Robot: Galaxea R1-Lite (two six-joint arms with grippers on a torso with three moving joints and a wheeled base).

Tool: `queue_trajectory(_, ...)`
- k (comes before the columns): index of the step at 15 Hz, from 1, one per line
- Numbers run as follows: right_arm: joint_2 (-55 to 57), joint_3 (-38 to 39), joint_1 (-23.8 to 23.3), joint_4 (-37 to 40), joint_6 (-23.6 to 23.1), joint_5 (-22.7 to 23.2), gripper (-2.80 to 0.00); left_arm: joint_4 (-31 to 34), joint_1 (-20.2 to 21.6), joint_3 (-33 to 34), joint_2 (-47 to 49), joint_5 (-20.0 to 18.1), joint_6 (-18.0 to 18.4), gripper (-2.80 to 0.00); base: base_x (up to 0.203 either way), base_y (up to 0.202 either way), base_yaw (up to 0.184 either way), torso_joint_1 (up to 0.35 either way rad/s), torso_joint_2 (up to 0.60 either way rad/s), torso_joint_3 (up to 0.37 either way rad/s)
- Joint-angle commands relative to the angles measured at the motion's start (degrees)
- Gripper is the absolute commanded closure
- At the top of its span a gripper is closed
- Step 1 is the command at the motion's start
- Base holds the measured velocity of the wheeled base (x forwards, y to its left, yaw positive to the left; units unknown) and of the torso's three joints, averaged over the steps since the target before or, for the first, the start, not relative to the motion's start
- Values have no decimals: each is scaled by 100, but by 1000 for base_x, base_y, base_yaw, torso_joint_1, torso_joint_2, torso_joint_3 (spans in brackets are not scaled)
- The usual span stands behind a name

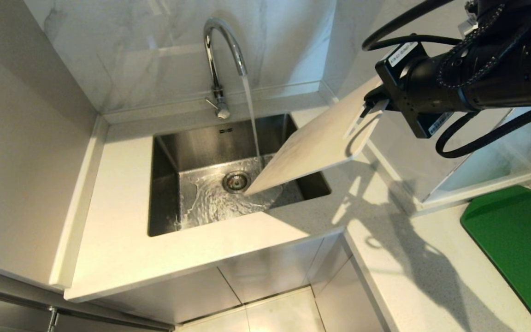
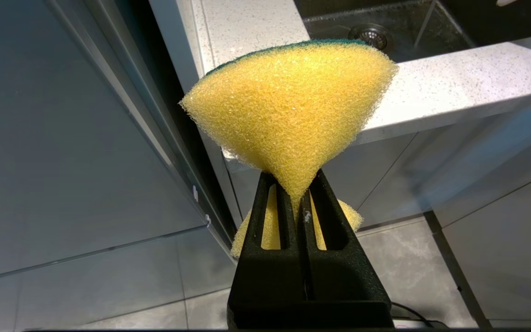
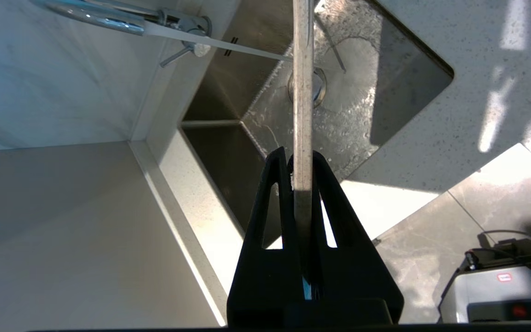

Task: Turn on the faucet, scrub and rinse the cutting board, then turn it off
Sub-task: Pick up the cutting board, then scrub the cutting board underwater

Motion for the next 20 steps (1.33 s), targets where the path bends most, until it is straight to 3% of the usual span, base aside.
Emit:
queue_trajectory(1, -89, 20, 2, 14, 40, -10, 0, -2, 2, 9, -21, 2, -2, 0, 0, 0, 0, 0, 0, 0)
queue_trajectory(20, -278, 64, 2, 207, 13, -23, 0, 6, 2, 9, -21, -7, 15, 0, 0, 0, 0, 0, 0, 0)
